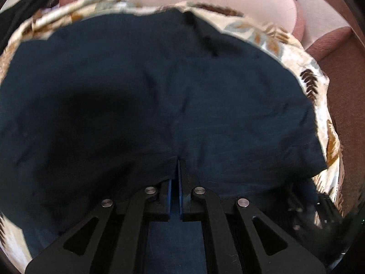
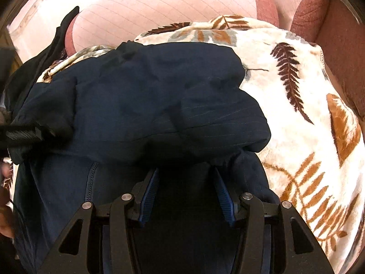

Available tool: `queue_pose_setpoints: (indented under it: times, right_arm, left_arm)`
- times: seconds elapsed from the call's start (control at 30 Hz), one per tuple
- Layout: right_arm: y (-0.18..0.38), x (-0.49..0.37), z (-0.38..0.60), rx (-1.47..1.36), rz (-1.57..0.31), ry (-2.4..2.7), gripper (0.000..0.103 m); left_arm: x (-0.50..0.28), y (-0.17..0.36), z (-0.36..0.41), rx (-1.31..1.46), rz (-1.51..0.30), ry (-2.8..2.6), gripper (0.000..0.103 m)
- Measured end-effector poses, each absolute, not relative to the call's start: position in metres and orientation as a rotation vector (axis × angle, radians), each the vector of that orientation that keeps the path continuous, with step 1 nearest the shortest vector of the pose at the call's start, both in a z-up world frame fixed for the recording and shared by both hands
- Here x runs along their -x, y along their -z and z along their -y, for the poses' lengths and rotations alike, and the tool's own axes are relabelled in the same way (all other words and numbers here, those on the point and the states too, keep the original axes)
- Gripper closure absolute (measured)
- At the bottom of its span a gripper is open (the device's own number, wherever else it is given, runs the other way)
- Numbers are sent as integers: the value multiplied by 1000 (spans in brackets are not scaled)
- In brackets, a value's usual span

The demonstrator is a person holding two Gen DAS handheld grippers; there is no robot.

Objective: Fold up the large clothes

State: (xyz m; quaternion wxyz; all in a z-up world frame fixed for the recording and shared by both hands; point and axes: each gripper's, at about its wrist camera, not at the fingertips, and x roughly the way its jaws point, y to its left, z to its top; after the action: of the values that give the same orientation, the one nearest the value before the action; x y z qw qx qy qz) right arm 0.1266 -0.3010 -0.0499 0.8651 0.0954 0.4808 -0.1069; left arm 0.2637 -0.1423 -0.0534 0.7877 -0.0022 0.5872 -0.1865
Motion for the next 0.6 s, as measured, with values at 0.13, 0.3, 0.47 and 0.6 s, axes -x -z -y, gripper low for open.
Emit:
queue_pose_setpoints:
  times: [0.13,0.3,0.47,0.6]
  right_arm:
    - [35,-124,296,-210,-956,228,52]
    - [3,-135,253,-110,-861,107,42]
    - [-13,-155,176,2,-811,-93,32]
    - [-3,-167,99,162,-828,-211,27]
  left_arm:
    - [-245,29,115,104,-1259,534,89]
    - [-217,-17,30,285,-1110,525,66]
    - [-233,-20,-62,393,-1068,288,66]
    - [-246,0,-98,446,-1119,202,66]
